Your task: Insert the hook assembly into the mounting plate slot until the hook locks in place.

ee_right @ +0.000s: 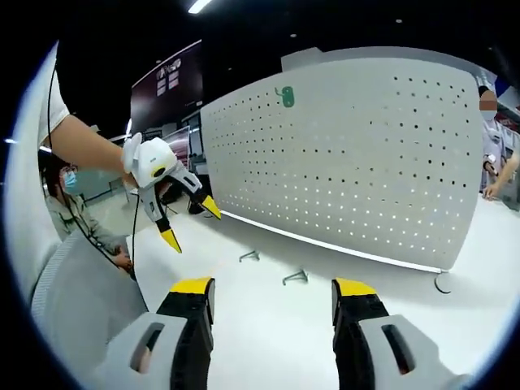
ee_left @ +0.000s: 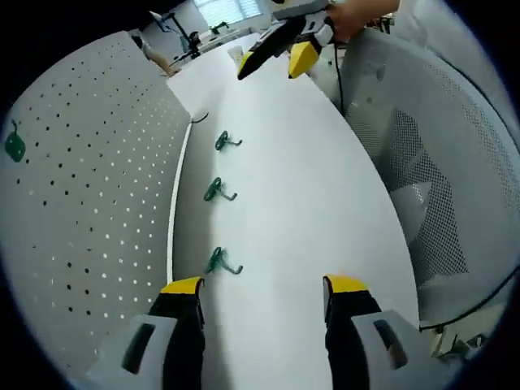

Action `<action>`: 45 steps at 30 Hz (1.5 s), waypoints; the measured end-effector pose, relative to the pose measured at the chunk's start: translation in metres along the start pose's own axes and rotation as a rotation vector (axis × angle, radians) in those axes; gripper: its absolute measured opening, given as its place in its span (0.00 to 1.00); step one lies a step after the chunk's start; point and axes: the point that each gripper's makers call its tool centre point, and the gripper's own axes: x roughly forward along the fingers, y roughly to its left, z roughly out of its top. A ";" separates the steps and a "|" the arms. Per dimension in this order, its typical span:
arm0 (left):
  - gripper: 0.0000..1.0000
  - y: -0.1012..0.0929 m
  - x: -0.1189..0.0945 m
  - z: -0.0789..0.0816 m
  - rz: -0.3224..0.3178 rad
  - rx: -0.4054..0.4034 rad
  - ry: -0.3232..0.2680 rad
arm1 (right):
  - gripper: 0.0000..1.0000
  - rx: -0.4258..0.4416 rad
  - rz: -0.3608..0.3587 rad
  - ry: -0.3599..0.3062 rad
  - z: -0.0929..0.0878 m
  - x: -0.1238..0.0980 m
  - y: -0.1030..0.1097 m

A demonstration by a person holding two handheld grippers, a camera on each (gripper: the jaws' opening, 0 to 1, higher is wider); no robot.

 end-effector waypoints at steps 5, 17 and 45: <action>0.61 0.001 0.004 0.002 -0.027 0.025 0.000 | 0.56 0.011 -0.003 -0.006 0.001 0.000 -0.002; 0.57 0.009 0.014 -0.001 -0.061 0.076 0.005 | 0.56 0.014 0.000 -0.009 0.001 -0.002 -0.002; 0.47 0.044 0.049 -0.023 -0.151 0.195 0.078 | 0.56 0.043 -0.010 -0.008 -0.001 -0.001 -0.005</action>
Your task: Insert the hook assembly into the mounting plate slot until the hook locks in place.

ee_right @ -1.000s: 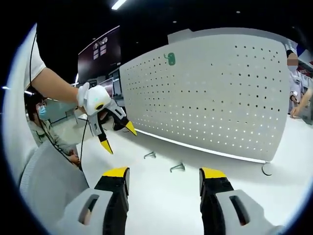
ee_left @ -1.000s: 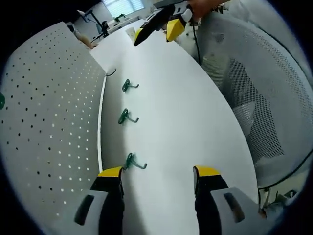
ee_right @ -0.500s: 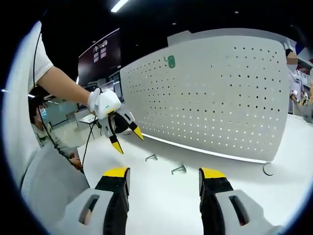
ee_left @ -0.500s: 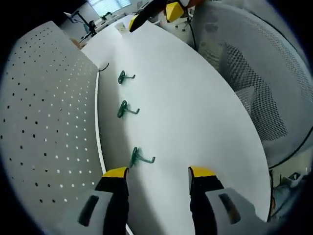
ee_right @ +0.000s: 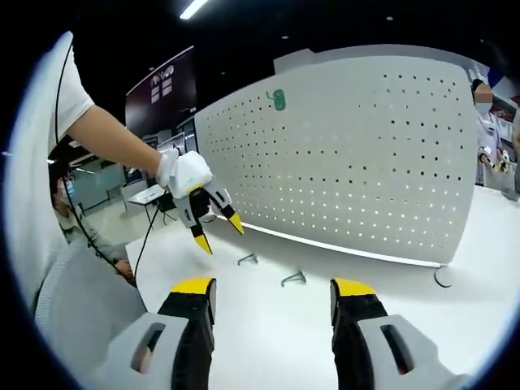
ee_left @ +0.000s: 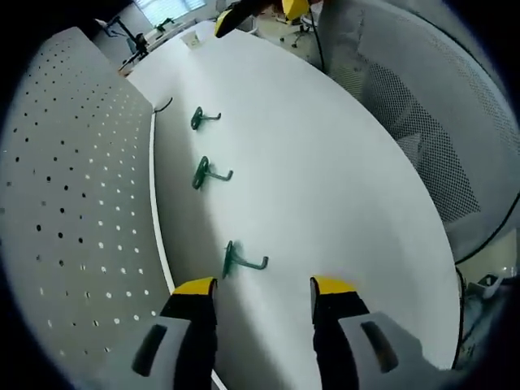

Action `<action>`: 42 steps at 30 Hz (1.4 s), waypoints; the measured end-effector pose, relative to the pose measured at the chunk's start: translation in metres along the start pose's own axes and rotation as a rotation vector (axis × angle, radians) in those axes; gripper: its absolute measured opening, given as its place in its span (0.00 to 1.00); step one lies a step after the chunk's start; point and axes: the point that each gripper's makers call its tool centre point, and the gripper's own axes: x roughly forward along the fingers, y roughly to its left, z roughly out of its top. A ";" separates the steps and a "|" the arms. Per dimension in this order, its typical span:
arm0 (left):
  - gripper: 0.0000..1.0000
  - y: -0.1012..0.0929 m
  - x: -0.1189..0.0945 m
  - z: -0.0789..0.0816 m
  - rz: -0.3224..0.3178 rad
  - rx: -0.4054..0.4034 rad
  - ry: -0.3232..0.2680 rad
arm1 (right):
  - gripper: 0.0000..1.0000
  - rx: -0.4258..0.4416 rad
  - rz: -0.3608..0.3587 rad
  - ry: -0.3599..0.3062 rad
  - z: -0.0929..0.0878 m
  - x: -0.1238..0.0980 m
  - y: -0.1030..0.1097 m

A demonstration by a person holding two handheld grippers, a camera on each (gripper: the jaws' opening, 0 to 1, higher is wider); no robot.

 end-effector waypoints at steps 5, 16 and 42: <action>0.45 0.006 0.006 0.000 -0.014 0.030 0.009 | 0.56 -0.020 0.006 0.007 -0.001 0.001 0.003; 0.35 0.021 0.019 -0.009 -0.021 0.045 0.041 | 0.56 -0.006 -0.001 -0.004 0.001 -0.001 0.001; 0.21 0.020 0.040 -0.005 -0.090 0.035 0.039 | 0.53 0.015 -0.015 -0.007 0.002 -0.005 -0.002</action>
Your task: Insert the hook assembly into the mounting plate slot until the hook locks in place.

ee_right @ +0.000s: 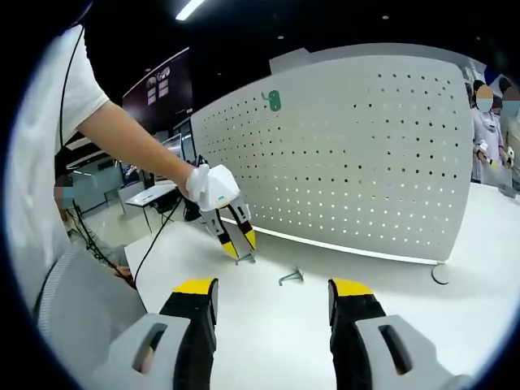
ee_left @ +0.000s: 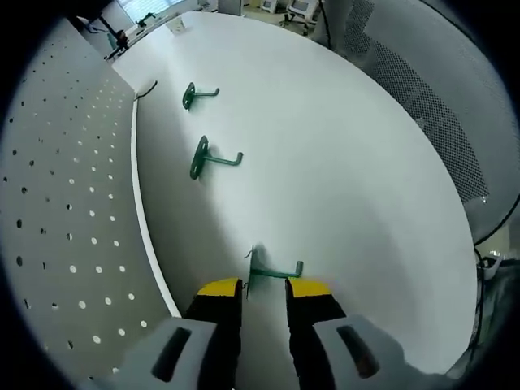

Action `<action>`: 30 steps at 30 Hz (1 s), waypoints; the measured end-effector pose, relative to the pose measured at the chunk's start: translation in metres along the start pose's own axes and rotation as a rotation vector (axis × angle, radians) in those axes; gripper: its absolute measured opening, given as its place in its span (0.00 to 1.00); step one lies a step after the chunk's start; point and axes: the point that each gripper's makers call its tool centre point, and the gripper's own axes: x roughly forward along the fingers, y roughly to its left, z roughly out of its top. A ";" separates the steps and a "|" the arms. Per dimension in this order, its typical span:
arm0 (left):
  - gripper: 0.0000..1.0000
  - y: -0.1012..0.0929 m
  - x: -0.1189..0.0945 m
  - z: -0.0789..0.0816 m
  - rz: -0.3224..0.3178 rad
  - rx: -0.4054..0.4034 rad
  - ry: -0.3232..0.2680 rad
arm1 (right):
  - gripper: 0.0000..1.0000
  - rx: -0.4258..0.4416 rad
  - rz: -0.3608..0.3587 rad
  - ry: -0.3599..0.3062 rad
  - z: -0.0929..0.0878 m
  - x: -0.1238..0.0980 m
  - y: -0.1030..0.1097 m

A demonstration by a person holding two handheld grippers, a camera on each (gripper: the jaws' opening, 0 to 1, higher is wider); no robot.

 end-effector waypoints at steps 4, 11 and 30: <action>0.23 0.001 0.002 -0.001 -0.002 -0.010 -0.001 | 0.53 0.002 -0.002 0.001 -0.001 0.000 -0.001; 0.20 -0.001 0.007 -0.003 -0.021 -0.009 0.013 | 0.52 0.008 -0.007 -0.004 0.001 -0.001 -0.002; 0.18 0.001 0.008 -0.004 0.004 -0.133 0.007 | 0.49 0.005 -0.019 -0.031 0.006 -0.004 -0.006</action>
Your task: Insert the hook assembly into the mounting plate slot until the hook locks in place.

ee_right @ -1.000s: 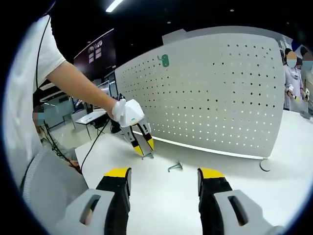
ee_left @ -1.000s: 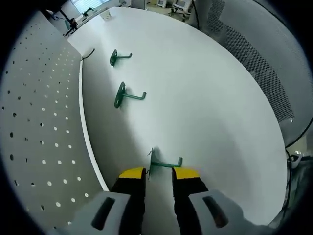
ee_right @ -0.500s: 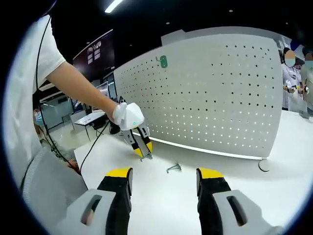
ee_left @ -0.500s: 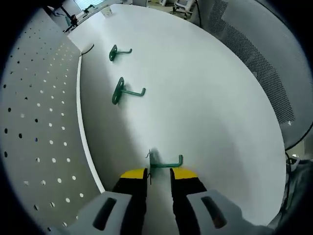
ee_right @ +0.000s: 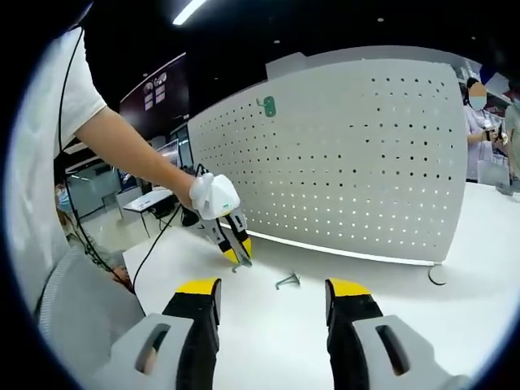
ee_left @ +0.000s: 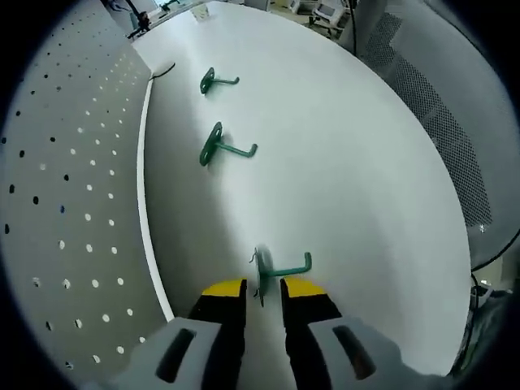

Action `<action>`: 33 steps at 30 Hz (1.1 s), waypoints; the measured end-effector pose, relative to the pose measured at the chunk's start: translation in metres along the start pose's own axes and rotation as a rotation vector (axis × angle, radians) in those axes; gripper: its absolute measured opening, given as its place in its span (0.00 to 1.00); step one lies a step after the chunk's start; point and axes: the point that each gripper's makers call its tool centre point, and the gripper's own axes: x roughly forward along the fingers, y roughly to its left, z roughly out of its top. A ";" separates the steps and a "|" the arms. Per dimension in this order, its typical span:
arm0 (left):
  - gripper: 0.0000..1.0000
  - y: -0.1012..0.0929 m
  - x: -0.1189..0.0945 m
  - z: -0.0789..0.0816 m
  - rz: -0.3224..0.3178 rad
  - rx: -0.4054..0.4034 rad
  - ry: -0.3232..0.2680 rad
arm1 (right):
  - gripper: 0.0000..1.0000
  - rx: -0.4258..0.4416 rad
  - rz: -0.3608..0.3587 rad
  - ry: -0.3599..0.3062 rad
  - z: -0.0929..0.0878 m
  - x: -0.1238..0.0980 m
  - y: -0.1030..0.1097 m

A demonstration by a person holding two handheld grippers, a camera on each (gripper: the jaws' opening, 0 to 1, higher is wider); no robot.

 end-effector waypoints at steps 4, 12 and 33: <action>0.15 -0.003 0.000 -0.001 -0.007 0.007 0.000 | 0.49 0.004 0.002 -0.003 0.001 0.000 0.000; 0.12 -0.005 0.000 -0.001 -0.018 -0.015 0.011 | 0.48 0.004 0.007 0.000 -0.001 0.000 0.000; 0.03 -0.003 0.001 -0.005 0.000 0.057 0.036 | 0.48 0.000 0.005 -0.003 0.000 0.000 0.001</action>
